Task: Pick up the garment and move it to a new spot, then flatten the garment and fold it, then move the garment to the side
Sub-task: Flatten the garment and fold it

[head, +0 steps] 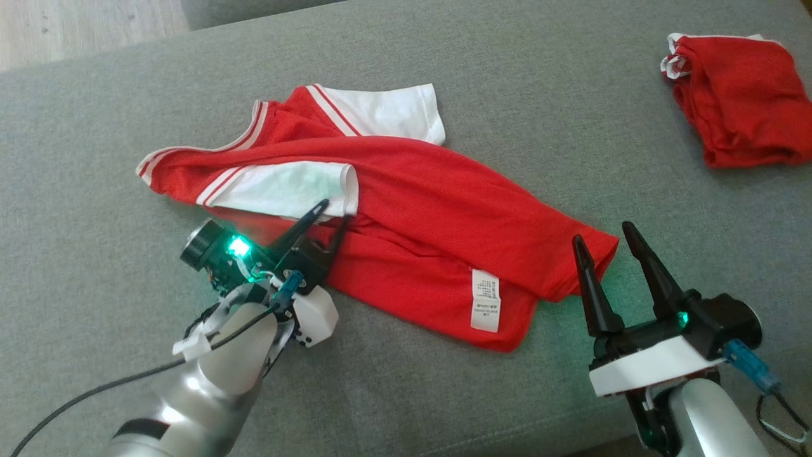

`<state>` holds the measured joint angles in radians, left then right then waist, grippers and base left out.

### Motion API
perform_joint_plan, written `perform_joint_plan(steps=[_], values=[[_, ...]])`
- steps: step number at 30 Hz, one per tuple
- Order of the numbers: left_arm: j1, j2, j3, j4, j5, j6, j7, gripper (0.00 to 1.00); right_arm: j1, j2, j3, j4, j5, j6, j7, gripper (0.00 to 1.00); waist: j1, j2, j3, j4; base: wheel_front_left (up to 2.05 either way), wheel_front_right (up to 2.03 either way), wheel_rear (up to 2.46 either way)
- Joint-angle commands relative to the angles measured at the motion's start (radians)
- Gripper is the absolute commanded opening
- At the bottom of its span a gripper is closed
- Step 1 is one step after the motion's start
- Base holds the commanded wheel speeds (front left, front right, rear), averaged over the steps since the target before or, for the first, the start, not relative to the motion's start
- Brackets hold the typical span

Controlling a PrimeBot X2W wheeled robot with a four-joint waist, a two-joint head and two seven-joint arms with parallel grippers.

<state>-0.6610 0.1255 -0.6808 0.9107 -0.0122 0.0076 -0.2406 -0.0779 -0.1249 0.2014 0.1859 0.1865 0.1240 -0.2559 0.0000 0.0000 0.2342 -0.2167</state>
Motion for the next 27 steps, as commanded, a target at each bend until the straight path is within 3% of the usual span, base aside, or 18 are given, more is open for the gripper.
perform_joint_plan(steps=[1, 3, 4, 12, 21, 22, 23, 27], values=[[-0.052, 0.021, 0.02, -0.014, -0.01, 0.001, -0.014, 0.38, -0.021, -0.006, 0.019, -0.031, 0.006, 0.007, -0.006, 1.0, 0.0, 0.0, -0.001, 0.001, 0.0, 0.0, 0.0], [-0.053, 0.019, 0.018, -0.013, -0.013, 0.004, -0.016, 0.05, -0.021, -0.008, 0.019, -0.032, 0.005, 0.007, -0.006, 1.0, 0.0, 0.0, -0.002, 0.002, 0.0, 0.0, 0.0], [-0.053, 0.017, 0.017, -0.013, -0.015, 0.004, -0.017, 0.0, -0.02, -0.009, 0.018, -0.032, 0.004, 0.007, -0.006, 1.0, 0.0, 0.0, -0.003, 0.003, 0.0, 0.0, 0.0], [-0.037, -0.001, 0.002, -0.058, -0.033, -0.009, -0.021, 0.0, -0.007, -0.016, 0.016, -0.026, 0.001, 0.007, -0.006, 1.0, 0.0, 0.0, -0.026, 0.017, 0.0, 0.0, 0.0], [0.134, -0.036, -0.112, -0.196, -0.04, -0.075, 0.015, 0.0, 0.014, -0.014, 0.02, -0.019, 0.009, 0.007, -0.006, 1.0, 0.0, 0.0, -0.059, 0.02, 0.0, 0.0, 0.0], [0.15, -0.036, -0.121, -0.213, -0.038, -0.072, 0.018, 0.31, 0.016, -0.015, 0.019, -0.019, 0.01, 0.007, -0.006, 1.0, 0.0, 0.0, -0.06, 0.021, 0.0, 0.0, 0.0], [0.161, -0.033, -0.127, -0.227, -0.035, -0.067, 0.02, 1.0, 0.019, -0.015, 0.017, -0.019, 0.01, 0.007, -0.006, 1.0, 0.0, 0.0, -0.061, 0.022, 0.0, 0.0, 0.0], [0.18, -0.01, -0.151, -0.282, -0.003, -0.034, 0.029, 1.0, 0.026, -0.015, 0.015, -0.017, 0.011, 0.007, -0.006, 1.0, 0.0, 0.0, -0.067, 0.028, 0.0, 0.0, 0.0]])
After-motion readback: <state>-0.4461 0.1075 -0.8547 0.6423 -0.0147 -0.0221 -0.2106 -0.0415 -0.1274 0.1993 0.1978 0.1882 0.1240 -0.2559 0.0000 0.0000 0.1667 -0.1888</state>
